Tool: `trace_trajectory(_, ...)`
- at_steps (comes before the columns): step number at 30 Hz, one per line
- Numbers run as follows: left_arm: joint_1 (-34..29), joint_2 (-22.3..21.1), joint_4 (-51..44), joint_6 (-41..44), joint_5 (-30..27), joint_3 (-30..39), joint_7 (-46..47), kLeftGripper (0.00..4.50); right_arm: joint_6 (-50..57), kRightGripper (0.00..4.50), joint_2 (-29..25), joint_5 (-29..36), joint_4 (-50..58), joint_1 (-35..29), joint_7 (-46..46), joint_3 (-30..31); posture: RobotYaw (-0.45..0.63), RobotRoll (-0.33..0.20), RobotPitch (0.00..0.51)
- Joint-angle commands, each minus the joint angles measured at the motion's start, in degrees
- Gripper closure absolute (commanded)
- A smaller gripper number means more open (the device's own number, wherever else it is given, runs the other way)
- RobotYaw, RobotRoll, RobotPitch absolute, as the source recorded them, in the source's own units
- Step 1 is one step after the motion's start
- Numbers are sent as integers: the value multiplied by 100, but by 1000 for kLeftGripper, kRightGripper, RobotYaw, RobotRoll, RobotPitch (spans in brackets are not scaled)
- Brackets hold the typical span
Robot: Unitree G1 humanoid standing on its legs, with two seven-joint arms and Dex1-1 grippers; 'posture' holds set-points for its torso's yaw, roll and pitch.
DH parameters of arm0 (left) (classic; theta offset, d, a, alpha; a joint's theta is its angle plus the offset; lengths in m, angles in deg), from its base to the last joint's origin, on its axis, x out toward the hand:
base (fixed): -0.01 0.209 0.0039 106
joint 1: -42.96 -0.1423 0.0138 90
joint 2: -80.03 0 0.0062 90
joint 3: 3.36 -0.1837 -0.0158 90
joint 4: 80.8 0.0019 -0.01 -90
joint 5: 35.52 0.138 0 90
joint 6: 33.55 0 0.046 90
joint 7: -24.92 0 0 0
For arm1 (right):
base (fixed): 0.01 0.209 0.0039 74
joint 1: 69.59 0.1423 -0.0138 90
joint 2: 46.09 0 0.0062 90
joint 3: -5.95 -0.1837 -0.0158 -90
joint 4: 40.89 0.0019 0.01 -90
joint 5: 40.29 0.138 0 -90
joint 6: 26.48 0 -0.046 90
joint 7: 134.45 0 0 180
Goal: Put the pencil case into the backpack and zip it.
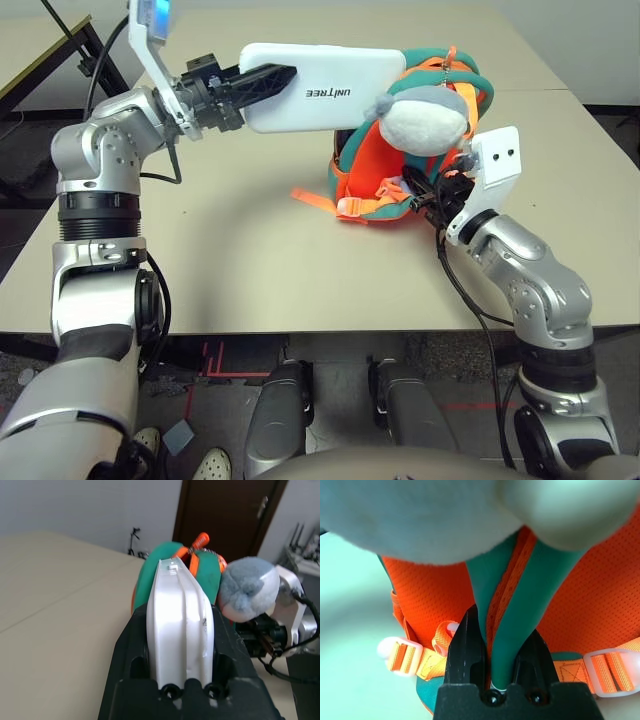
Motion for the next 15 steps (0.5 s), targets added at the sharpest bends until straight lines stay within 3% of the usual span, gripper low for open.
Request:
trace_trajectory(1, 340, 128, 408, -236, 338, -351, -391, 3244, 32, 4138, -16, -29, -127, -27, -52, 50, -114, 0, 124)
trace_trajectory(15, 1687, 1418, 2955, -1605, 1628, -894, -1083, 3244, 24, 4138, -8, -63, -32, -74, -54, 129, -143, 0, 141)
